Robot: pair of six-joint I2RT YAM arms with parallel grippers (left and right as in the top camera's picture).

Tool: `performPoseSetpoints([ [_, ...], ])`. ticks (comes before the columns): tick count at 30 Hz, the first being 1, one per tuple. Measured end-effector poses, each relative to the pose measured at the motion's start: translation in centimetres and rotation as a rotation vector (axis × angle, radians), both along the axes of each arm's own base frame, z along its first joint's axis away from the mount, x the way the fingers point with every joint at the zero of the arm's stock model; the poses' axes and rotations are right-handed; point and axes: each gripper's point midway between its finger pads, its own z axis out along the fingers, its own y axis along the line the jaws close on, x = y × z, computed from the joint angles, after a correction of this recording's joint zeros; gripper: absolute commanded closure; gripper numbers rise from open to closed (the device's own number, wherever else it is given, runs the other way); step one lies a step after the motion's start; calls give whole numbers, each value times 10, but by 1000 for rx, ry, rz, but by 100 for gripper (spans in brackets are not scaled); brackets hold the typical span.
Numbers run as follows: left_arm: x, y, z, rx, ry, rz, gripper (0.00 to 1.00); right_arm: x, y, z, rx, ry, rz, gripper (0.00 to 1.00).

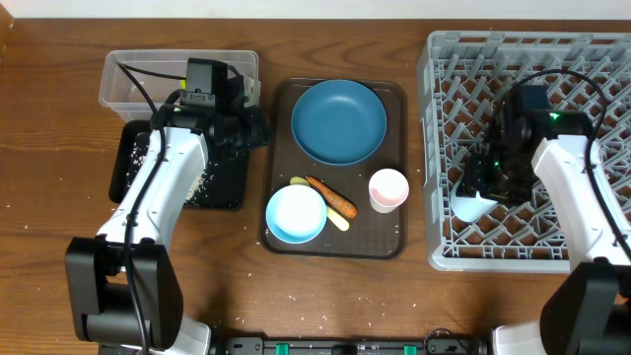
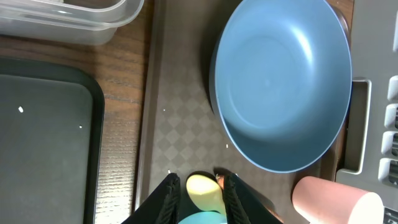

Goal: Sort waste into correct bins and load items into the dishwasher rack
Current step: 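Lower light-blue cup into grey rack with right gripper and release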

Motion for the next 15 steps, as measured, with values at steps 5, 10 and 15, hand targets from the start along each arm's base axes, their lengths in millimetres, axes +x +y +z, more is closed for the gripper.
performPoseSetpoints([
  [5,-2,0,-1,1,8,-1,73,7,1,-9,9,-7,2,70],
  [10,-4,-5,-1,4,10,-17,74,10,3,-15,17,-3,3,45],
  [15,-7,-18,-1,13,3,-62,74,9,3,-15,20,0,12,27],
])
